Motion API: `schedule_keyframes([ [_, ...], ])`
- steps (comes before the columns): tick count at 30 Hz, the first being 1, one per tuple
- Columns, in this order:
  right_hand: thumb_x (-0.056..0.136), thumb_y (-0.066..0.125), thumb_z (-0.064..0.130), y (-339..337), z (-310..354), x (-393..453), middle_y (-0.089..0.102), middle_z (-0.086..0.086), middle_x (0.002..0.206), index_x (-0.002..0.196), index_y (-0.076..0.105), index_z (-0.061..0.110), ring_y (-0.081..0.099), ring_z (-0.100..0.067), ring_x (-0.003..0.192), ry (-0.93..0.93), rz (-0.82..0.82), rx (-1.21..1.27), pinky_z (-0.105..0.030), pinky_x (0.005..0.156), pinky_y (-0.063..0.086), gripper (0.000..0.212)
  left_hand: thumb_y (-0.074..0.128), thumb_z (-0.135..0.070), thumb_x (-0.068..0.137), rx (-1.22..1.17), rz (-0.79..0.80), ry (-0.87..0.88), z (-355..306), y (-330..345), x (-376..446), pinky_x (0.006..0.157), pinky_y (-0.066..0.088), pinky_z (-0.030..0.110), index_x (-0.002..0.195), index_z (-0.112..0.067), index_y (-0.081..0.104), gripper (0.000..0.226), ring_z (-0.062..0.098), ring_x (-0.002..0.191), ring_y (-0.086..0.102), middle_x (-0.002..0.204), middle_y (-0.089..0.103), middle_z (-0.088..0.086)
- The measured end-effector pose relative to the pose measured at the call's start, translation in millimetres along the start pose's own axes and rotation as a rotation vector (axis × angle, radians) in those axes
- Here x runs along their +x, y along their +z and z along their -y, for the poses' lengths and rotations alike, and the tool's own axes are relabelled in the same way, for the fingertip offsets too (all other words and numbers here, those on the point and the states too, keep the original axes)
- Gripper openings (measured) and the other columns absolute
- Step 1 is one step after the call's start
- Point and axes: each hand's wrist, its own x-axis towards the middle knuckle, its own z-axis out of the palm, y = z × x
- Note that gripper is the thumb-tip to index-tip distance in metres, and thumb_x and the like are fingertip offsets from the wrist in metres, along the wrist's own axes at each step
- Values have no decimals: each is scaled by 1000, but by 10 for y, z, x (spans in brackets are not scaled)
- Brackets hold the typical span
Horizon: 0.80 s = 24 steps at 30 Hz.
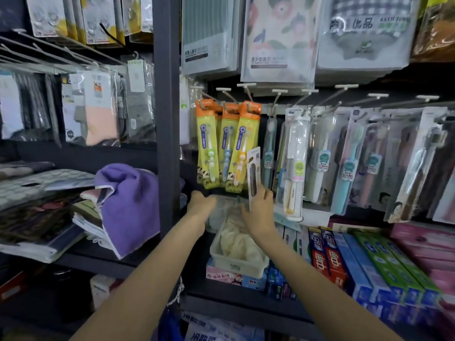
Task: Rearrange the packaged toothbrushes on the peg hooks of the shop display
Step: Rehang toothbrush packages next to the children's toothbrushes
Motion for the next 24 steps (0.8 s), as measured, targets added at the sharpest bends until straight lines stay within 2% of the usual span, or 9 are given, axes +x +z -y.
schedule_keyframes([
  [3,86,64,15,88,-60,177,29,-23,141,142,12,-4,31,-35,131,188,39,43,-36,105,29,79,49,-12,92,37,64,-69,159,5,27,100,41,37,140,-7,28,53,28,114,44,131,43,14],
  [6,85,66,15,159,-80,354,30,-24,142,141,14,-3,34,-38,129,275,44,94,-41,105,32,79,48,-9,91,51,67,-63,228,-34,20,96,45,37,130,-6,38,41,25,104,49,117,49,14],
  [9,86,60,4,173,-101,364,38,-24,135,136,24,-4,42,-37,122,284,16,129,-37,97,37,62,45,-4,92,70,86,-42,228,-87,-39,84,48,33,126,-6,43,35,23,100,51,117,52,14],
  [11,88,53,-2,144,-127,280,51,-23,124,130,35,-3,51,-33,111,257,-2,136,-33,82,40,46,45,-3,92,71,125,-41,225,-115,-78,69,50,24,125,-7,46,33,21,97,55,120,54,15],
  [13,91,49,0,90,-159,139,59,-20,104,114,50,-3,55,-27,91,183,-31,117,-22,64,32,24,48,-3,93,52,197,-27,213,-116,-128,57,48,14,120,-8,50,28,16,86,59,117,57,14],
  [15,92,52,4,0,-199,19,58,-14,87,98,56,1,53,-25,80,118,-34,134,-22,56,27,9,50,-6,93,41,249,14,178,-84,-164,59,49,13,109,-11,56,18,10,79,60,111,60,12],
  [18,88,59,7,-216,-232,-72,63,-12,96,102,59,0,58,-22,87,141,60,306,-25,69,44,16,55,-11,91,19,306,103,86,27,-219,73,49,21,102,-17,61,14,11,85,64,106,65,7],
  [21,87,61,6,-440,-237,-133,66,-10,103,104,60,6,61,-21,93,162,177,444,-28,75,50,18,58,-13,90,-52,330,201,-49,155,-297,72,51,20,105,-15,64,16,14,91,65,106,67,8],
  [24,86,62,3,-597,-293,-183,67,-16,104,102,61,0,64,-26,94,166,249,496,-28,77,53,17,60,-11,88,-62,325,281,-180,263,-392,75,49,24,102,-15,65,16,18,94,64,103,67,8],
])
